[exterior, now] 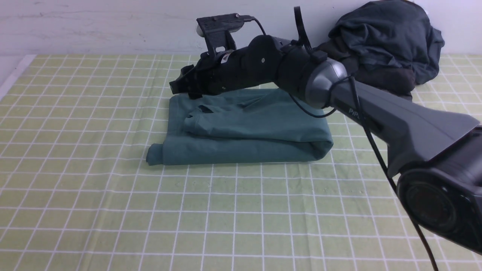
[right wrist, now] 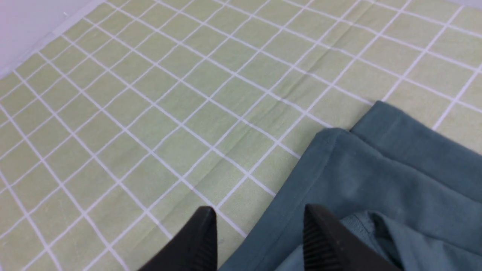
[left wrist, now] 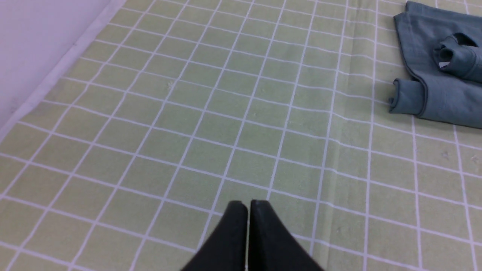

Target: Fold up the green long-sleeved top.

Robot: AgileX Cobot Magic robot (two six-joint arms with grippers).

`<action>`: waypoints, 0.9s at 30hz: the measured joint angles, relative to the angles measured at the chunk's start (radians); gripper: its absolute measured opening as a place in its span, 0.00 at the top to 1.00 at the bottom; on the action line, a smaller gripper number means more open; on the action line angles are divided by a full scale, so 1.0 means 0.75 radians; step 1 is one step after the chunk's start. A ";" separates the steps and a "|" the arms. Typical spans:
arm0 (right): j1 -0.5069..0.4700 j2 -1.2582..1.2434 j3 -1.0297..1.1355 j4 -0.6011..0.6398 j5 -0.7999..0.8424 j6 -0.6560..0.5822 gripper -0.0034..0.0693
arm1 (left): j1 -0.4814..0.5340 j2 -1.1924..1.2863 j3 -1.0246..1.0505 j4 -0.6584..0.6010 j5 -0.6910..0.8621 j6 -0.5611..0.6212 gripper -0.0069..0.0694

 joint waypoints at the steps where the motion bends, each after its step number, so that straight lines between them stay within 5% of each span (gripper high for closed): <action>1: 0.000 0.000 0.000 -0.017 0.000 0.000 0.52 | 0.000 0.000 0.000 0.000 -0.003 0.000 0.91; 14: 0.041 0.186 0.001 -0.082 0.054 -0.021 0.78 | 0.000 0.000 0.000 0.000 -0.045 0.000 0.91; 21: 0.045 0.051 -0.003 -0.425 0.190 -0.024 0.56 | 0.000 0.000 0.000 0.000 -0.048 0.000 0.91; 27: 0.045 0.087 -0.004 -0.409 0.162 0.030 0.40 | 0.000 0.000 0.000 0.000 -0.066 0.000 0.91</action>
